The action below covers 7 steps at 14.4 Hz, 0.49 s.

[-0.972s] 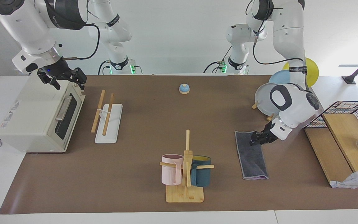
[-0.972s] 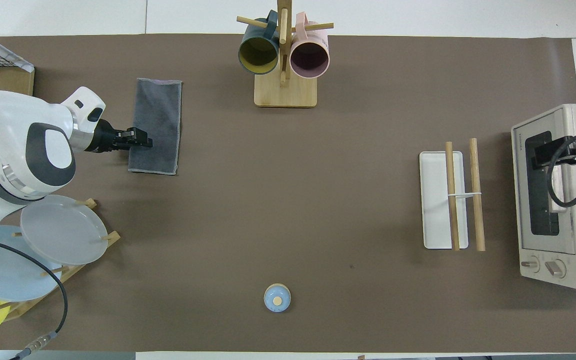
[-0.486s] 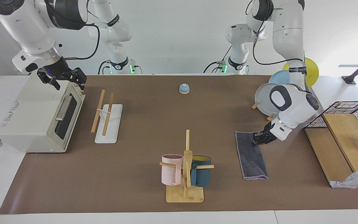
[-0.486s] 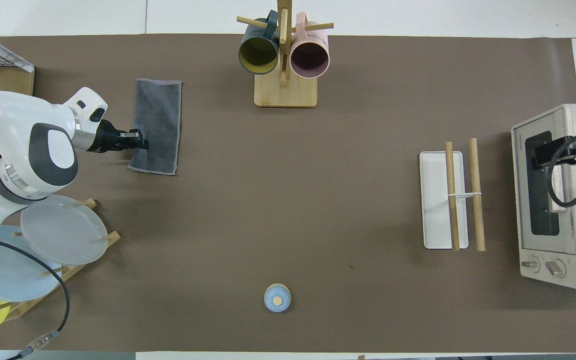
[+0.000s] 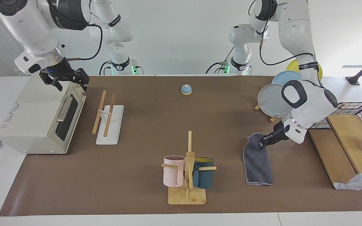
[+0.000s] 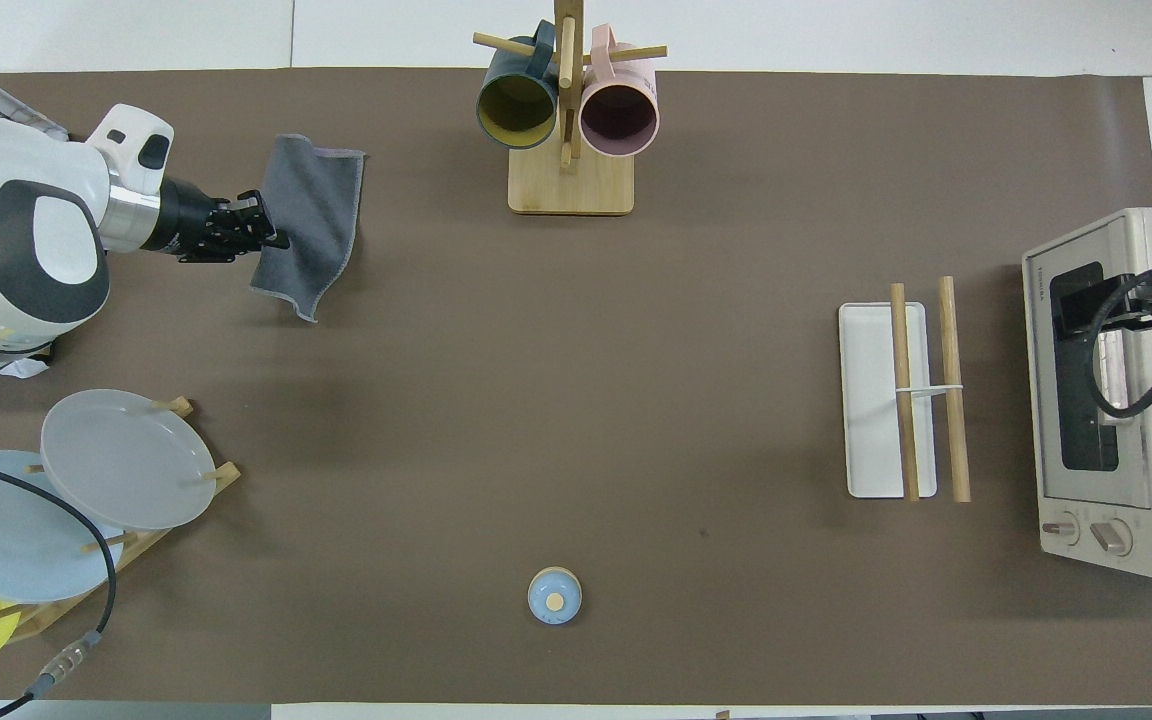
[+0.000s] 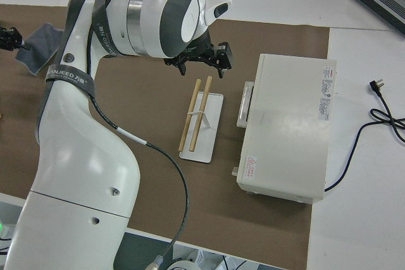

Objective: Fold towel and hang on rack
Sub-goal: 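Lift the folded towel with the left gripper while the right gripper approaches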

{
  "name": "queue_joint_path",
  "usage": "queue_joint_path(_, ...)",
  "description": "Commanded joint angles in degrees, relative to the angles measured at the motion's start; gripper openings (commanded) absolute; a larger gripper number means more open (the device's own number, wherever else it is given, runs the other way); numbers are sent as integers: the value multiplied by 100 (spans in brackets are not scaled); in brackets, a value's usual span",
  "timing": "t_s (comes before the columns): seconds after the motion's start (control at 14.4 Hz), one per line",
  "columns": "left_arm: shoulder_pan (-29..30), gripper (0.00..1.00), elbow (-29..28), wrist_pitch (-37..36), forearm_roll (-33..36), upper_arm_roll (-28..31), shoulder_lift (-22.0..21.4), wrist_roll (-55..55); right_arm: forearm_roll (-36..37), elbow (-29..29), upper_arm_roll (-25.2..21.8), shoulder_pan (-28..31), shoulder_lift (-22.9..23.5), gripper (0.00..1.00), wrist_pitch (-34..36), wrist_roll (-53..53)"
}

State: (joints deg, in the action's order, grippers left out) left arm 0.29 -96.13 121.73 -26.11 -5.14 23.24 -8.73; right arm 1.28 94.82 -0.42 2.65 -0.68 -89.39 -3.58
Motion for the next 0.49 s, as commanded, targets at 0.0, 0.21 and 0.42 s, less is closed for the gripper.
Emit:
queue_joint_path(0.0, -230, 0, 409, -579, 115, 30, -161, -1573, -538, 221, 24, 43, -161, 100, -34, -126)
queue_joint_path(0.21, -528, 0, 779, -993, 387, 21, -373, -3602, -1067, 239, 33, -9, -169, 100, -52, 539)
queue_joint_path(0.42, -906, 0, 780, -1003, 396, 13, -671, -5527, -1804, 326, 41, -159, -187, 100, -139, 1715)
